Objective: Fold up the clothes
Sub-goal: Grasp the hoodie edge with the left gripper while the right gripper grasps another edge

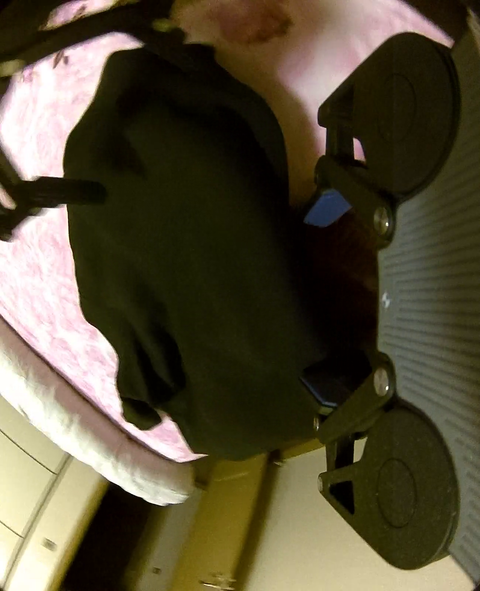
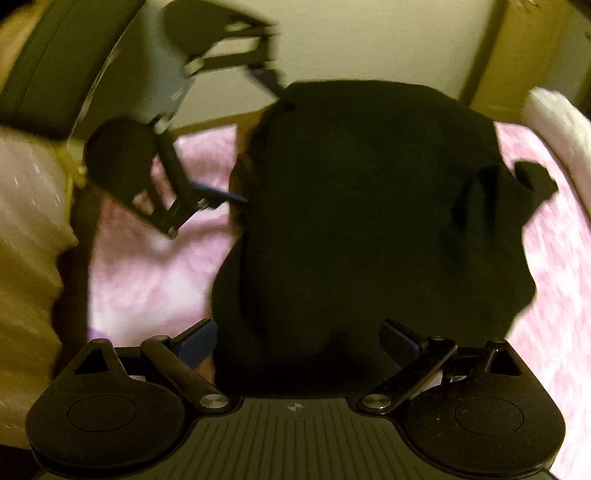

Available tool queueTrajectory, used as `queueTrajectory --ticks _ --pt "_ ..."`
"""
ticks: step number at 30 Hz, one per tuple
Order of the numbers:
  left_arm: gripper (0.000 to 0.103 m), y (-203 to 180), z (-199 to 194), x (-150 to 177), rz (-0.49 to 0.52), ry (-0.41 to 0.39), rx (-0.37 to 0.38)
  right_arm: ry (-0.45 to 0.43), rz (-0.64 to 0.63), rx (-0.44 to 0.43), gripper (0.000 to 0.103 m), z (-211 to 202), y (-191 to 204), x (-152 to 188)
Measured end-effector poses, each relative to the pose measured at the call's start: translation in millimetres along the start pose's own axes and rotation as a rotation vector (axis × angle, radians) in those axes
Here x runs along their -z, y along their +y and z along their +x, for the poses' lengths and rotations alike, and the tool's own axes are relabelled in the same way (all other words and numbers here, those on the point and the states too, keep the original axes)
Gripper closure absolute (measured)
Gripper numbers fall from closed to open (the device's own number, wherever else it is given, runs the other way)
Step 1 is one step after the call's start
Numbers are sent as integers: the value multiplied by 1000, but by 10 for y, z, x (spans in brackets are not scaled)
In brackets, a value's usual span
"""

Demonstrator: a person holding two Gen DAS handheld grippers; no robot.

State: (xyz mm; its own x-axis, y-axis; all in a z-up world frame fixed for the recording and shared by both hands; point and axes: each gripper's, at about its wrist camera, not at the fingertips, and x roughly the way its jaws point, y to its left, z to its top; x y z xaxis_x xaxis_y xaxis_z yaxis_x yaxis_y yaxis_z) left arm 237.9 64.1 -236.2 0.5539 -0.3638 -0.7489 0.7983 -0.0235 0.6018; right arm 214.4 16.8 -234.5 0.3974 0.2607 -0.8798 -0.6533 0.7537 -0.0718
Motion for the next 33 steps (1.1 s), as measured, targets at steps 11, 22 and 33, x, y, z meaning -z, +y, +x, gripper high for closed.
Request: queueTrajectory --ticks 11,22,33 --pt "37 224 -171 -344 2 -50 32 -6 151 11 94 -456 -604 -44" --pt "91 10 -1047 -1774 -59 -157 13 -102 195 121 95 -1967 -826 657" --pt "94 -1503 -2092 -3791 -125 -307 296 -25 415 244 95 -3562 -703 2777"
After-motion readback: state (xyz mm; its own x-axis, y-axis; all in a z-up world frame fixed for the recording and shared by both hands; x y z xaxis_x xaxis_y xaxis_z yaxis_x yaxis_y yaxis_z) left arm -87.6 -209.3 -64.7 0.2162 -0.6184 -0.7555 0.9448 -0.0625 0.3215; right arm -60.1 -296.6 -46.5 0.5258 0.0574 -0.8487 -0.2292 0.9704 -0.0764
